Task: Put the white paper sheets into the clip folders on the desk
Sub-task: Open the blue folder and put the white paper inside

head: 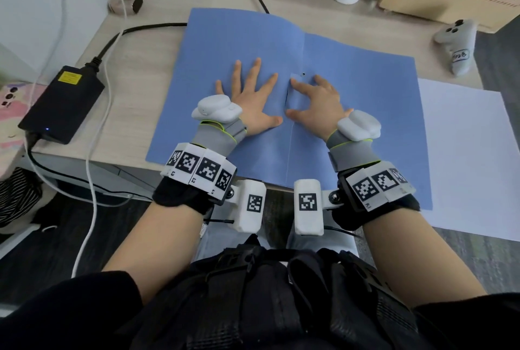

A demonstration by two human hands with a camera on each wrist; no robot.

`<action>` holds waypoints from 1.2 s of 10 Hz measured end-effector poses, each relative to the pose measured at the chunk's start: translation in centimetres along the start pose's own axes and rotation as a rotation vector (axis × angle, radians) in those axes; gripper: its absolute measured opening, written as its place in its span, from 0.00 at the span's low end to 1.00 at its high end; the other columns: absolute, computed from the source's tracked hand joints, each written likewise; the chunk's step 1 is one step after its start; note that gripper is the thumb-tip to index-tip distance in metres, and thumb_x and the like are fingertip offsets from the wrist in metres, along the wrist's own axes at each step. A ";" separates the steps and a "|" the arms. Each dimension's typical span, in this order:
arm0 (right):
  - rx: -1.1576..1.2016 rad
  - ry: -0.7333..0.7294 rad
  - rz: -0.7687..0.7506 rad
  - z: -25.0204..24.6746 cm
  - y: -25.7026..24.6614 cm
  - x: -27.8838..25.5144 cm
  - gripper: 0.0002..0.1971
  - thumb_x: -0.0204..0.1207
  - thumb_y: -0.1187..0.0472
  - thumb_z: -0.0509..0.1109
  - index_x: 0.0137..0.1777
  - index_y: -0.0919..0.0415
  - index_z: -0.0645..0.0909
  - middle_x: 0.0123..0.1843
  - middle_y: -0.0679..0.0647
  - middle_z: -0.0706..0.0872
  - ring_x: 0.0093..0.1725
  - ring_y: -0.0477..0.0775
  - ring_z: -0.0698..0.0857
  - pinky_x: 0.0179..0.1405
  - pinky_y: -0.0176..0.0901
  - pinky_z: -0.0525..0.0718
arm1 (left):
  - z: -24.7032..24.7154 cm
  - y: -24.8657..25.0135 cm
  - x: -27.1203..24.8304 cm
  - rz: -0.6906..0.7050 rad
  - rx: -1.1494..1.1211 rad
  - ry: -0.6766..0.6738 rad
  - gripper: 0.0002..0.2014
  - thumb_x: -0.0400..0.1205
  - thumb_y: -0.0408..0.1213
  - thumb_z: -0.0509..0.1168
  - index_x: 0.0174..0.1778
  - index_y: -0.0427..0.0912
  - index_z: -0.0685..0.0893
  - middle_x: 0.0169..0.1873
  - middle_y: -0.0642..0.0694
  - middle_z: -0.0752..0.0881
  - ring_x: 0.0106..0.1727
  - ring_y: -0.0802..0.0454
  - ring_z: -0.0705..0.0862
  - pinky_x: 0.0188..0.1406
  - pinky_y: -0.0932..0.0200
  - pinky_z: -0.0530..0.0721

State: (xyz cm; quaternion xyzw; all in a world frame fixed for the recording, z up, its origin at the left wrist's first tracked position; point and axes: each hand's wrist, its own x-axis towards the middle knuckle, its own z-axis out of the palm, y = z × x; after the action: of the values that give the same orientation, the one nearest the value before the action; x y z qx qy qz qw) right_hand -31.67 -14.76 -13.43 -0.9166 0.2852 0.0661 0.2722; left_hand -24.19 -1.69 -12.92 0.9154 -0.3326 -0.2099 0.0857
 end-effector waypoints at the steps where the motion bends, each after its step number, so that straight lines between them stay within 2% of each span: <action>1: 0.003 -0.006 -0.009 0.2 0.4 0.4 0.32 0.75 0.50 0.69 0.78 0.36 0.62 0.85 0.54 0.51 0.85 0.58 0.48 0.76 0.76 0.55 | 0.0 0.3 0.2 -0.004 0.016 0.002 0.41 0.78 0.58 0.62 0.82 0.59 0.44 0.82 0.53 0.31 0.82 0.42 0.28 0.78 0.30 0.36; 2: 0.002 -0.023 -0.012 0.2 0.5 0.5 0.33 0.75 0.50 0.69 0.79 0.37 0.61 0.85 0.57 0.50 0.85 0.60 0.47 0.77 0.74 0.55 | 0.0 0.7 0.3 -0.016 0.019 0.005 0.41 0.78 0.58 0.62 0.82 0.60 0.44 0.82 0.53 0.32 0.82 0.42 0.28 0.78 0.30 0.36; 3: -0.018 -0.041 -0.031 -0.6 0.2 0.0 0.33 0.78 0.50 0.67 0.81 0.39 0.58 0.85 0.59 0.50 0.85 0.62 0.46 0.81 0.68 0.50 | -0.2 1.1 0.3 -0.037 -0.011 0.018 0.41 0.78 0.57 0.62 0.82 0.60 0.45 0.82 0.53 0.33 0.82 0.43 0.29 0.78 0.31 0.36; 4: 0.010 -0.049 -0.064 -1.6 0.0 -0.3 0.33 0.79 0.51 0.66 0.82 0.46 0.58 0.84 0.59 0.54 0.84 0.61 0.50 0.81 0.54 0.52 | -0.8 1.8 0.3 -0.066 -0.066 0.045 0.39 0.78 0.56 0.62 0.82 0.58 0.48 0.83 0.52 0.36 0.83 0.44 0.32 0.79 0.33 0.38; 5: 0.099 -0.002 -0.129 -2.5 0.8 -0.4 0.32 0.78 0.52 0.68 0.81 0.53 0.62 0.81 0.57 0.64 0.82 0.56 0.62 0.79 0.48 0.62 | -1.4 3.0 0.1 -0.066 -0.114 0.083 0.36 0.80 0.55 0.61 0.82 0.55 0.54 0.84 0.50 0.41 0.84 0.46 0.34 0.80 0.35 0.38; 6: 0.282 0.109 -0.131 -3.4 1.6 -1.1 0.25 0.77 0.56 0.69 0.74 0.55 0.72 0.71 0.54 0.79 0.69 0.53 0.78 0.69 0.44 0.75 | -1.9 4.2 0.1 -0.040 -0.136 0.119 0.33 0.80 0.51 0.61 0.81 0.54 0.57 0.84 0.48 0.46 0.84 0.46 0.36 0.80 0.34 0.39; 7: 0.484 0.263 -0.166 -4.6 3.1 -1.9 0.16 0.76 0.61 0.69 0.64 0.59 0.82 0.53 0.54 0.87 0.50 0.54 0.88 0.54 0.41 0.83 | -1.9 6.2 -0.1 0.026 -0.156 0.142 0.29 0.81 0.48 0.61 0.79 0.53 0.62 0.84 0.48 0.51 0.85 0.45 0.38 0.80 0.35 0.39; 8: 0.636 0.364 -0.166 -5.4 5.7 -2.6 0.10 0.76 0.64 0.68 0.57 0.61 0.83 0.46 0.57 0.89 0.41 0.57 0.90 0.48 0.43 0.86 | -1.4 8.5 0.0 0.102 -0.167 0.133 0.27 0.82 0.47 0.60 0.78 0.52 0.64 0.83 0.50 0.55 0.85 0.46 0.40 0.81 0.38 0.40; 9: 0.722 0.451 -0.103 -6.2 9.1 -3.6 0.09 0.77 0.63 0.67 0.55 0.61 0.83 0.44 0.60 0.90 0.36 0.56 0.90 0.43 0.45 0.86 | -0.2 11.4 0.3 0.179 -0.155 0.107 0.25 0.83 0.46 0.60 0.77 0.53 0.66 0.82 0.50 0.58 0.85 0.47 0.43 0.83 0.41 0.42; 10: 0.741 0.569 -0.025 -6.5 12.0 -4.5 0.08 0.78 0.63 0.65 0.53 0.61 0.84 0.38 0.56 0.89 0.29 0.49 0.88 0.39 0.44 0.86 | 1.1 13.9 0.9 0.243 -0.151 0.061 0.24 0.83 0.45 0.60 0.77 0.51 0.68 0.82 0.50 0.61 0.85 0.45 0.46 0.83 0.43 0.46; 11: 0.695 0.703 0.107 -6.5 14.0 -4.7 0.08 0.77 0.62 0.65 0.50 0.60 0.85 0.36 0.56 0.89 0.29 0.50 0.88 0.42 0.49 0.88 | 2.6 15.6 1.3 0.310 -0.179 0.007 0.24 0.83 0.42 0.61 0.76 0.48 0.69 0.81 0.48 0.63 0.85 0.44 0.49 0.83 0.47 0.51; 12: 0.559 0.818 0.253 -7.0 17.2 -5.5 0.11 0.74 0.58 0.65 0.52 0.57 0.86 0.42 0.53 0.91 0.41 0.55 0.89 0.49 0.49 0.86 | 4.3 18.5 1.2 0.378 -0.236 -0.023 0.22 0.83 0.39 0.61 0.75 0.44 0.72 0.79 0.47 0.67 0.84 0.44 0.53 0.82 0.53 0.54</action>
State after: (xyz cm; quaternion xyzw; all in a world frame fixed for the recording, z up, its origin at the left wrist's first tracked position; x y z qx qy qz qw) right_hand -46.05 -27.73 -13.92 -0.7180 0.4837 -0.3444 0.3631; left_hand -35.85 -16.73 -11.66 0.8180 -0.4723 -0.2381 0.2260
